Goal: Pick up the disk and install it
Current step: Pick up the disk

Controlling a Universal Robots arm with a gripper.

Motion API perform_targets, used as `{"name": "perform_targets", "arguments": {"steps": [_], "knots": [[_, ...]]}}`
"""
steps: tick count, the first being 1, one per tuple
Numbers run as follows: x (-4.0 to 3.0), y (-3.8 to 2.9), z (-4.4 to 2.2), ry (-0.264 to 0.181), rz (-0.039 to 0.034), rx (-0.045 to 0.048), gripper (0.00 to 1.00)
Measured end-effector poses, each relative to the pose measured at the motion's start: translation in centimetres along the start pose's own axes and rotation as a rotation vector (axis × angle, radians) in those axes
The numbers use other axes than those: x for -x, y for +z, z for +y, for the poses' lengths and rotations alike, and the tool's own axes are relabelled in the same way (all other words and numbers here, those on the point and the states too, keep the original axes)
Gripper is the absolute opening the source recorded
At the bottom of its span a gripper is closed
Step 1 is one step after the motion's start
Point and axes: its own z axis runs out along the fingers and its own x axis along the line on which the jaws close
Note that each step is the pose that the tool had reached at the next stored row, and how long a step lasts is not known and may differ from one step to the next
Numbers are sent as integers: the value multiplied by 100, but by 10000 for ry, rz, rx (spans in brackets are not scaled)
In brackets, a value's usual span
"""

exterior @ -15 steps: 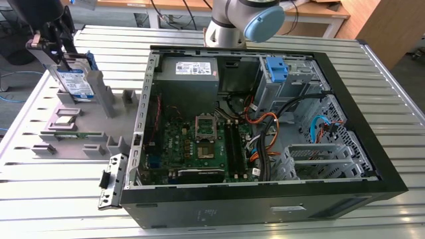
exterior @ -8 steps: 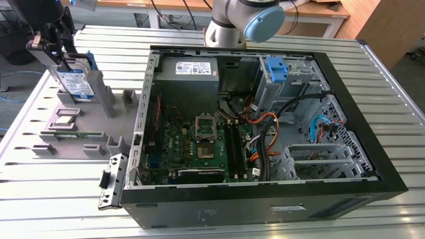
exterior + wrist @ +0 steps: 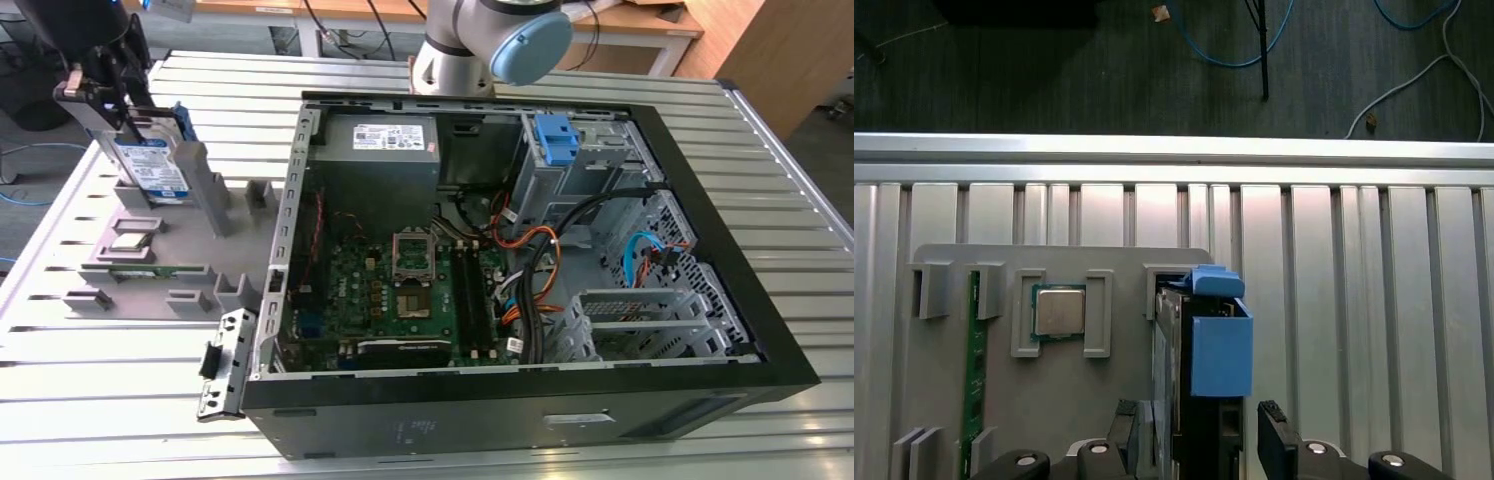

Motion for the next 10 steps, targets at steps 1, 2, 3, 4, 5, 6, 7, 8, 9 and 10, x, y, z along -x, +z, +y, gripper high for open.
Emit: {"name": "perform_targets", "arguments": {"steps": [1, 2, 3, 4, 5, 6, 7, 8, 9, 10], "knots": [[0, 0, 0, 0, 0, 0, 58], [0, 0, 0, 0, 0, 0, 51], [0, 0, 0, 0, 0, -1, 51], [0, 1, 0, 0, 0, 0, 51], [0, 1, 0, 0, 0, -1, 51], [0, -1, 0, 0, -1, -1, 51], [1, -8, 0, 0, 0, 0, 51], [1, -12, 1, 0, -1, -1, 51], [1, -12, 0, 0, -2, -3, 51], [1, -12, 0, 0, -2, -4, 51]]}}
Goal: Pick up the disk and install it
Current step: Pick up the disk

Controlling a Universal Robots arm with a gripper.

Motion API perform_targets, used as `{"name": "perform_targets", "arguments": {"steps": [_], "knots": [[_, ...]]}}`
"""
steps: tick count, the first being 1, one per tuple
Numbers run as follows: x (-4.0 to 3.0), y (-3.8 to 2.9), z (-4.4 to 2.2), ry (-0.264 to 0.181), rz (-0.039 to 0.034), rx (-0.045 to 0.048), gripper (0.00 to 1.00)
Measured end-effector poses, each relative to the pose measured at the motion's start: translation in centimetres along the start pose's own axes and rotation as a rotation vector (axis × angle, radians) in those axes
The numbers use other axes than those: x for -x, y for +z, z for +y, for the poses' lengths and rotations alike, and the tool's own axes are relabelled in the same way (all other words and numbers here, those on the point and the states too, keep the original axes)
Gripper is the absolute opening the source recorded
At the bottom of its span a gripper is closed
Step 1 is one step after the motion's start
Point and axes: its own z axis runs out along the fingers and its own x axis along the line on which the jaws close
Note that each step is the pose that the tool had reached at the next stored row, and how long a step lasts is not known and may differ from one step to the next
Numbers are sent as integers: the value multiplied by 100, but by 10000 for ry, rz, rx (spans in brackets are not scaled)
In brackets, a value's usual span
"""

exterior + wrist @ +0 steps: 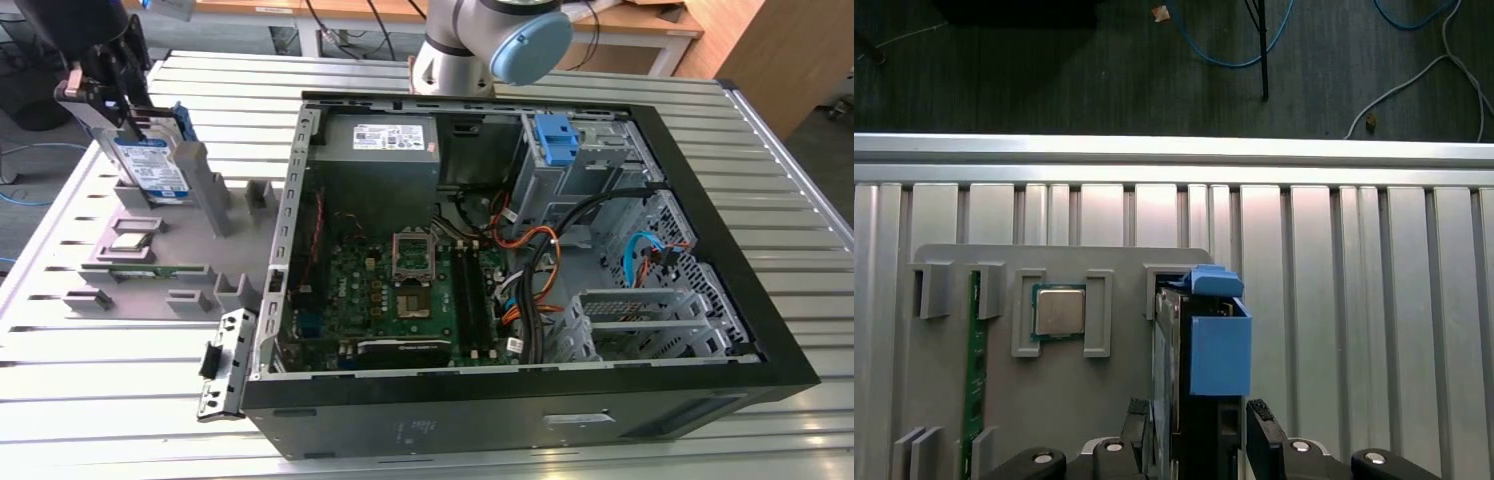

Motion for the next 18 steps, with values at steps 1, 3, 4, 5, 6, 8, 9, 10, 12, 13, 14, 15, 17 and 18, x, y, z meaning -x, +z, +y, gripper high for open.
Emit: {"name": "perform_targets", "arguments": {"steps": [1, 3, 4, 5, 6, 8, 9, 10, 12, 13, 14, 15, 17, 18], "knots": [[0, 0, 0, 0, 0, 1, 51], [0, -2, 0, 0, 1, 2, 51], [0, -2, 0, 0, 1, 2, 51], [0, -2, 0, 0, 1, 2, 49], [0, -3, 0, 0, 1, 2, 49], [0, -4, 1, 1, 3, 4, 43], [0, -4, 0, 0, 2, 3, 37], [0, -4, 0, 1, 1, 3, 35], [0, -5, 1, 1, 1, 3, 35], [0, -5, 0, 0, 0, 2, 35], [0, -5, 0, 0, 1, 3, 35], [0, -6, 0, 0, 1, 2, 35], [0, -7, 1, 0, 1, 3, 35], [0, -7, 1, 0, 1, 3, 35]]}}
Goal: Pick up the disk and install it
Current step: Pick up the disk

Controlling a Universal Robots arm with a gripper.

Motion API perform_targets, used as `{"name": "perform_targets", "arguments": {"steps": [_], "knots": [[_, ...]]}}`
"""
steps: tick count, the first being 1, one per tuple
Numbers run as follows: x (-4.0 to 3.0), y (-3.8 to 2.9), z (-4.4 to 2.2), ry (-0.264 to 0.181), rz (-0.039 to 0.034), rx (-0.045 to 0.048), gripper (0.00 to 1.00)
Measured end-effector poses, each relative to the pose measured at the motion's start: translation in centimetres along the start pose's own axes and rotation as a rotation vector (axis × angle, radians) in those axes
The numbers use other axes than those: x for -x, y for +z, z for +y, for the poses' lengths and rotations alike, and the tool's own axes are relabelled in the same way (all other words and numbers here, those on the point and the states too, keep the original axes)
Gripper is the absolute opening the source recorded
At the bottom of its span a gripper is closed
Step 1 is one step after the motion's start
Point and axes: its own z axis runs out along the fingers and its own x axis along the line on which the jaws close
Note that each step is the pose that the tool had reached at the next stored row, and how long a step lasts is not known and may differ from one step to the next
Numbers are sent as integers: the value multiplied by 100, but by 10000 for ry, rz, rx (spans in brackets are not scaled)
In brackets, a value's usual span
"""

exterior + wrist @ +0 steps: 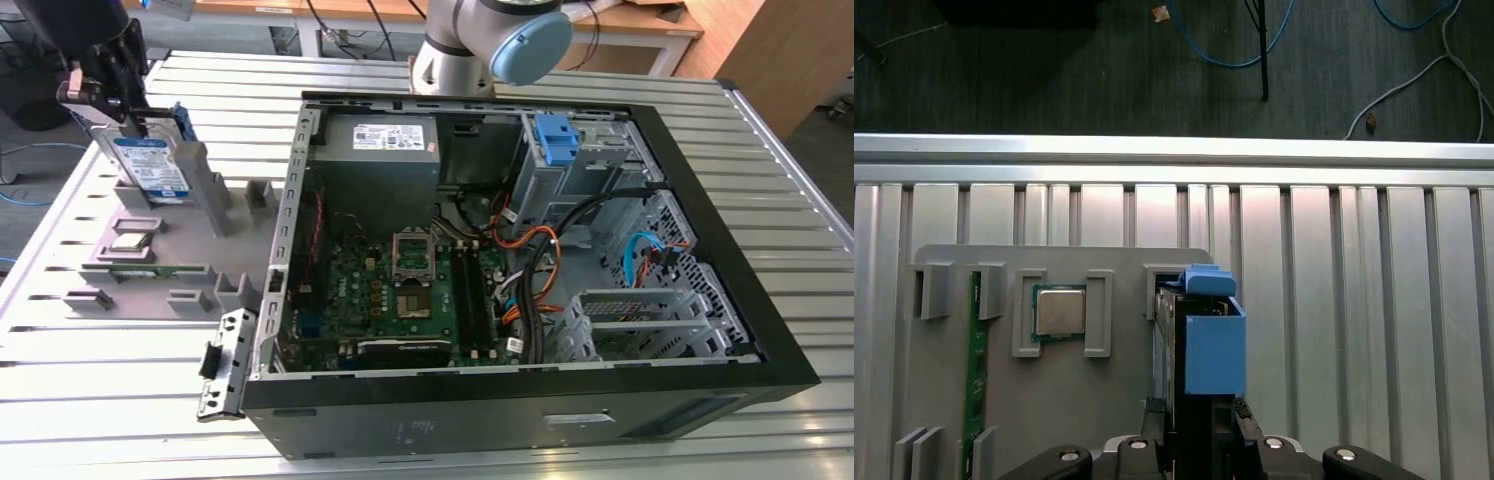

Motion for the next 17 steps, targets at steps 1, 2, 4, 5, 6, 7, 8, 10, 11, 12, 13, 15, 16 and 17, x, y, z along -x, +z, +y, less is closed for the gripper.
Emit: {"name": "perform_targets", "arguments": {"steps": [1, 2, 4, 5, 6, 7, 8, 10, 11, 12, 13, 15, 16, 17], "knots": [[0, 0, 0, 0, 0, 0, 35], [0, -1, 0, 0, 0, 0, 35], [0, -1, 0, 0, -1, -1, 35], [0, -1, 0, 0, 0, 0, 35], [0, -1, 0, 0, -1, 0, 35], [1, -2, 0, 0, -2, 0, 36], [0, -2, 0, 0, -1, 0, 36], [0, -3, 0, 0, -1, 0, 43], [0, -3, 0, 0, -1, 0, 43], [0, -3, 0, 0, -1, 0, 43], [0, -3, 0, 0, -1, 0, 43], [0, -4, 0, 0, -1, 0, 43], [0, -4, 0, 0, -1, 0, 43], [1, -4, 1, 1, 0, 1, 41]]}}
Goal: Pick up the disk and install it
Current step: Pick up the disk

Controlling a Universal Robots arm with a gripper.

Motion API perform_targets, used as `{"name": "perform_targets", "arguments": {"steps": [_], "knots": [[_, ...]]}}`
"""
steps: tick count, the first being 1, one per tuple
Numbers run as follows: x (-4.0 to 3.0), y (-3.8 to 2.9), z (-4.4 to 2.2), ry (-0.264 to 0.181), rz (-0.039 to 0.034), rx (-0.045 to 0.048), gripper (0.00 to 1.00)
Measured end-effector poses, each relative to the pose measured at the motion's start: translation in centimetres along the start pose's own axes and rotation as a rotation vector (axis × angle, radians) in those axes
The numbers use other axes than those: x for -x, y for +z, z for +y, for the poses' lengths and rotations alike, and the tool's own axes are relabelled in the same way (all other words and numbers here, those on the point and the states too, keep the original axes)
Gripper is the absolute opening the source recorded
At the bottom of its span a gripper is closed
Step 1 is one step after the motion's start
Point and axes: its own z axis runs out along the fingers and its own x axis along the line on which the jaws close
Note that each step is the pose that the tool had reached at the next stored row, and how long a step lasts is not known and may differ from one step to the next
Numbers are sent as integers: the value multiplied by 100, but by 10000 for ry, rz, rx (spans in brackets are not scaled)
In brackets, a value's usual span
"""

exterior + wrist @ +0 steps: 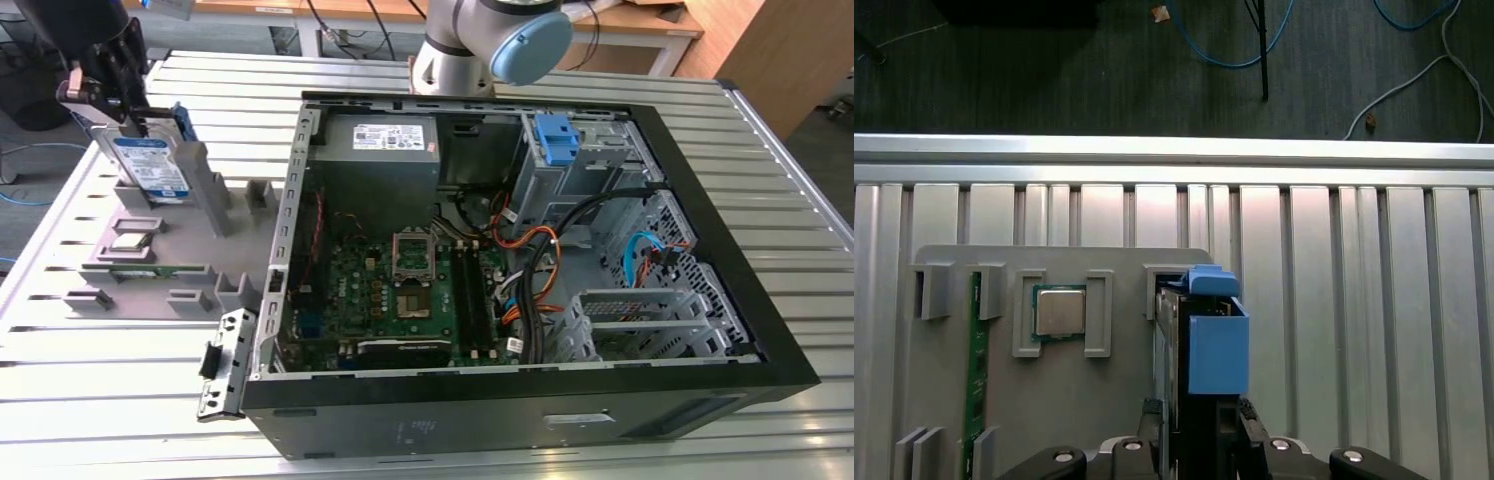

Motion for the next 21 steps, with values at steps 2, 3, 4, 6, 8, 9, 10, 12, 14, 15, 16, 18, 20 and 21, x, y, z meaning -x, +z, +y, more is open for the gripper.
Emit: {"name": "perform_targets", "arguments": {"steps": [2, 3, 4, 6, 8, 9, 10, 12, 14, 15, 16, 18, 20, 21], "knots": [[0, 0, 0, 0, 0, 0, 35], [0, 0, 0, -1, 0, 0, 35], [0, 0, 0, -1, 0, 0, 35], [0, 0, 0, -1, 0, 0, 35], [0, 0, 0, -2, -1, 0, 35], [0, 0, 1, -1, -1, 0, 35], [0, 0, 1, -1, -1, -1, 35], [0, 0, 1, -1, -1, 0, 35], [0, 0, 1, -1, -1, -1, 35], [0, 0, 1, -1, -1, 0, 35], [0, 0, 1, -1, -1, 0, 35], [0, -1, 2, -1, -2, -1, 35], [2, -19, 3, -1, -2, -1, 35], [3, -34, 4, -1, -2, -1, 35]]}}
